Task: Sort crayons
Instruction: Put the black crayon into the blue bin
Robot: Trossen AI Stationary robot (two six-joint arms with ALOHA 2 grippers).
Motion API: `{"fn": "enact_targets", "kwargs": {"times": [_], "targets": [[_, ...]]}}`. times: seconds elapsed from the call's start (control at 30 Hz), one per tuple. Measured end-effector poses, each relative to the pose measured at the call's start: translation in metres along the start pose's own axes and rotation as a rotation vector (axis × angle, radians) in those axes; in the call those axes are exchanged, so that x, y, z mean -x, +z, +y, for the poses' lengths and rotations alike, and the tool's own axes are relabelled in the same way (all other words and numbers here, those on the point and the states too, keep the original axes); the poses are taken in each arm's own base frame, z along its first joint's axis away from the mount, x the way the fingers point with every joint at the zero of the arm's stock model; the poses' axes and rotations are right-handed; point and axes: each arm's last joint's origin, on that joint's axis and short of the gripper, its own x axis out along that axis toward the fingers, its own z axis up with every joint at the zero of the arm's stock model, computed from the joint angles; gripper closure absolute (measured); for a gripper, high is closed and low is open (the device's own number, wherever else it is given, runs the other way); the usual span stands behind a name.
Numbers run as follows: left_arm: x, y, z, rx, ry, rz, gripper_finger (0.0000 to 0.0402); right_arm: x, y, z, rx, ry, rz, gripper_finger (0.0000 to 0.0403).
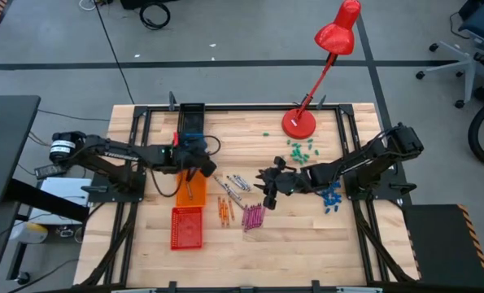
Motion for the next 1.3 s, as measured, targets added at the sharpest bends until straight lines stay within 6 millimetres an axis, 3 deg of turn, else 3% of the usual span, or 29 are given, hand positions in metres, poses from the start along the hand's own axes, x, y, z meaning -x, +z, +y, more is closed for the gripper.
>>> {"fn": "enact_targets", "kwargs": {"times": [0.17,0.33,0.53,1.0,1.3], "targets": [[0.008,0.009,-0.014,-0.014,-0.083,-0.118,0.0221,-0.005,-0.007,0.003,-0.006,-0.05,0.016,0.0258],[0.014,0.01,-0.023,-0.028,-0.126,-0.161,0.0221,-0.031,-0.027,0.01,0.001,-0.078,0.014,0.0258],[0.017,0.009,-0.026,-0.033,-0.143,-0.169,0.0221,-0.049,-0.036,0.013,-0.011,-0.104,-0.037,0.0258],[0.017,0.011,-0.027,-0.019,-0.149,-0.18,0.0221,-0.084,-0.038,0.003,-0.067,-0.11,0.039,0.0258],[0.017,0.01,-0.027,-0.021,-0.148,-0.177,0.0221,-0.09,-0.04,-0.003,-0.124,-0.085,0.082,0.0258]]}}
